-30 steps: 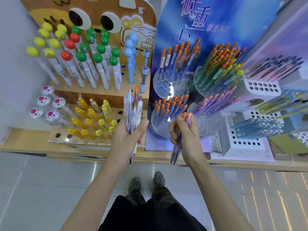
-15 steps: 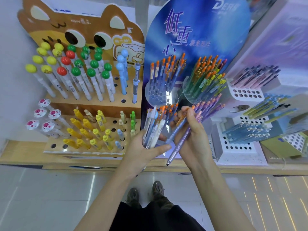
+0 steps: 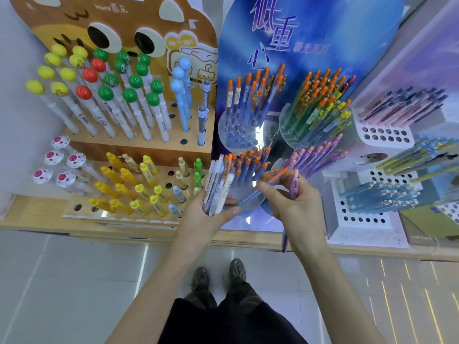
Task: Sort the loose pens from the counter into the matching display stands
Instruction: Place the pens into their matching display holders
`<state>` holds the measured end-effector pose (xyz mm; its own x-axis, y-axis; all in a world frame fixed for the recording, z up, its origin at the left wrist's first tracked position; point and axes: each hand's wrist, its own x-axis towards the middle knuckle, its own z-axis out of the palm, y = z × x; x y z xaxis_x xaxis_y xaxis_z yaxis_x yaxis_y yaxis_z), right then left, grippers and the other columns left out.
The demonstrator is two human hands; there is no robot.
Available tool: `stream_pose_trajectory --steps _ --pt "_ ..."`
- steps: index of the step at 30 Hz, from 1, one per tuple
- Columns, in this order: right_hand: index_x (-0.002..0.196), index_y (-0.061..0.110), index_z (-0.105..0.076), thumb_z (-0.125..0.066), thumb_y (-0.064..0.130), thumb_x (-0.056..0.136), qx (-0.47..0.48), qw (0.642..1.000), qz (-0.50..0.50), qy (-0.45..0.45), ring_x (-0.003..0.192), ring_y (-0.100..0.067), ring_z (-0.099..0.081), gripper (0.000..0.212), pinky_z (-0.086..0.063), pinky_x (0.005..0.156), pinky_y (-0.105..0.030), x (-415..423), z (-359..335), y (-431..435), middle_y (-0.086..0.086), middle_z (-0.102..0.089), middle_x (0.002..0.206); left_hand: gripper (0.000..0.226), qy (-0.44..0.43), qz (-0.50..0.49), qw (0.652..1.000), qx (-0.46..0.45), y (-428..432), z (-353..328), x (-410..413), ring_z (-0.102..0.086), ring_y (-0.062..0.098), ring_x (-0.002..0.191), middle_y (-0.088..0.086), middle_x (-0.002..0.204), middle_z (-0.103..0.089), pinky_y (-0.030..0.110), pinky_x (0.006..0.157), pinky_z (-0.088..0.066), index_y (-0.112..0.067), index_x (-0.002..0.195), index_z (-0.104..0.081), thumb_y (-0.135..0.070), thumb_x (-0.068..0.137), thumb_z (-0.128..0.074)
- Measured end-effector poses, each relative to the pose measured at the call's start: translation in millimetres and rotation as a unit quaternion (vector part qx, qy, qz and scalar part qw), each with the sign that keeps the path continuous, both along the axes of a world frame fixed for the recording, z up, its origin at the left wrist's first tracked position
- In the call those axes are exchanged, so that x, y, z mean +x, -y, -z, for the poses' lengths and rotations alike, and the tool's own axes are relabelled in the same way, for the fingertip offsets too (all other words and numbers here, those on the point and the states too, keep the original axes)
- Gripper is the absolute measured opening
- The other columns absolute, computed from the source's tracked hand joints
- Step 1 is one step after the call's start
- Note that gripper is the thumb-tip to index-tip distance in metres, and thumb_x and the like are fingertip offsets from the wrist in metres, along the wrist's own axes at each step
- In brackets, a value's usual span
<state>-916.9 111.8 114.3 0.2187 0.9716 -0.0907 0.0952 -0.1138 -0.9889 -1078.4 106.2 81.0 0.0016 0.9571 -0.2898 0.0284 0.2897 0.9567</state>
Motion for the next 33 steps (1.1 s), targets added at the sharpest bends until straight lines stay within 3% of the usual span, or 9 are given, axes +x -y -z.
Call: stream_pose_trajectory --steps 2,4,6,9,12,15,21,24,33 --pt "0.073 0.020 -0.062 -0.073 0.016 0.083 0.012 0.998 0.041 0.045 0.060 -0.028 -0.047 0.015 -0.038 0.057 -0.021 3 7 -2 -0.013 -0.059 0.066 0.018 0.004 -0.057 0.998 0.003 -3 2 0 -0.053 0.002 0.051 -0.010 0.081 -0.073 0.018 0.049 -0.044 -0.026 0.090 -0.068 -0.012 0.080 -0.074" --pt "0.075 0.024 -0.063 -0.074 0.022 0.082 0.010 0.992 0.076 0.096 0.067 -0.033 -0.050 0.013 -0.038 0.057 -0.023 5 16 -3 -0.011 -0.061 0.069 0.024 0.010 -0.111 0.994 0.001 -6 5 -2 -0.046 0.005 0.049 -0.011 0.065 -0.067 0.021 0.046 -0.044 -0.036 0.090 -0.071 -0.013 0.082 -0.072" --pt "0.075 0.026 -0.064 -0.075 0.025 0.081 0.012 0.987 0.098 0.129 0.066 -0.029 -0.054 0.012 -0.042 0.059 -0.023 4 26 -4 -0.002 -0.063 0.066 0.037 -0.006 -0.124 0.992 -0.001 -9 7 -4 -0.041 0.004 0.046 -0.013 0.052 -0.055 0.020 0.044 -0.042 -0.041 0.095 -0.068 -0.006 0.085 -0.065" --pt "0.077 0.028 -0.064 -0.074 0.026 0.082 0.020 0.983 0.119 0.140 0.062 -0.016 -0.056 0.011 -0.044 0.060 -0.020 -5 35 -6 0.005 -0.065 0.070 0.049 -0.023 -0.116 0.993 -0.003 -12 8 -3 -0.039 0.003 0.045 -0.014 0.058 -0.058 0.019 0.043 -0.039 -0.039 0.105 -0.063 0.004 0.083 -0.054" --pt "0.077 0.032 -0.062 -0.074 0.024 0.082 0.039 0.977 0.130 0.163 0.055 -0.003 -0.049 0.016 -0.039 0.058 -0.008 -14 40 -11 0.012 -0.061 0.065 0.044 -0.029 -0.102 0.994 -0.009 -14 10 -2 -0.042 0.003 0.044 -0.011 0.063 -0.059 0.019 0.045 -0.040 -0.028 0.114 -0.062 0.003 0.084 -0.054" --pt "0.085 0.016 -0.068 -0.074 0.017 0.082 0.054 0.975 0.124 0.177 0.056 0.003 -0.052 0.007 -0.039 0.060 -0.005 -23 45 -16 0.017 -0.060 0.061 0.035 -0.027 -0.089 0.996 -0.007 -13 11 -1 -0.046 0.002 0.045 -0.013 0.053 -0.055 0.016 0.048 -0.042 -0.022 0.118 -0.062 -0.003 0.088 -0.057" --pt "0.086 0.008 -0.069 -0.074 0.012 0.082 0.069 0.970 0.117 0.203 0.059 0.006 -0.054 0.007 -0.039 0.060 -0.003 -26 50 -18 0.012 -0.061 0.065 0.034 -0.022 -0.068 0.997 -0.008 -12 7 -1 -0.050 0.006 0.052 -0.004 0.084 -0.066 0.035 0.062 -0.051 -0.034 0.107 -0.059 -0.005 0.088 -0.060" --pt "0.086 0.006 -0.068 -0.073 0.014 0.083 0.085 0.964 0.112 0.228 0.056 0.007 -0.050 0.009 -0.036 0.058 -0.003 -26 52 -17 0.021 -0.051 0.060 0.031 -0.015 -0.071 0.997 -0.007 -11 6 -1 -0.050 0.005 0.051 -0.001 0.091 -0.070 0.032 0.061 -0.052 -0.028 0.110 -0.061 -0.005 0.088 -0.061" --pt "0.088 0.002 -0.069 -0.072 0.016 0.079 0.150 0.938 0.080 0.302 0.061 -0.006 -0.037 0.017 -0.033 0.052 -0.010 -32 59 -24 0.004 -0.051 0.062 0.011 -0.002 -0.101 0.995 0.015 -8 8 -3 -0.049 0.009 0.047 -0.006 0.056 -0.055 0.022 0.049 -0.049 -0.018 0.090 -0.061 -0.013 0.085 -0.070"
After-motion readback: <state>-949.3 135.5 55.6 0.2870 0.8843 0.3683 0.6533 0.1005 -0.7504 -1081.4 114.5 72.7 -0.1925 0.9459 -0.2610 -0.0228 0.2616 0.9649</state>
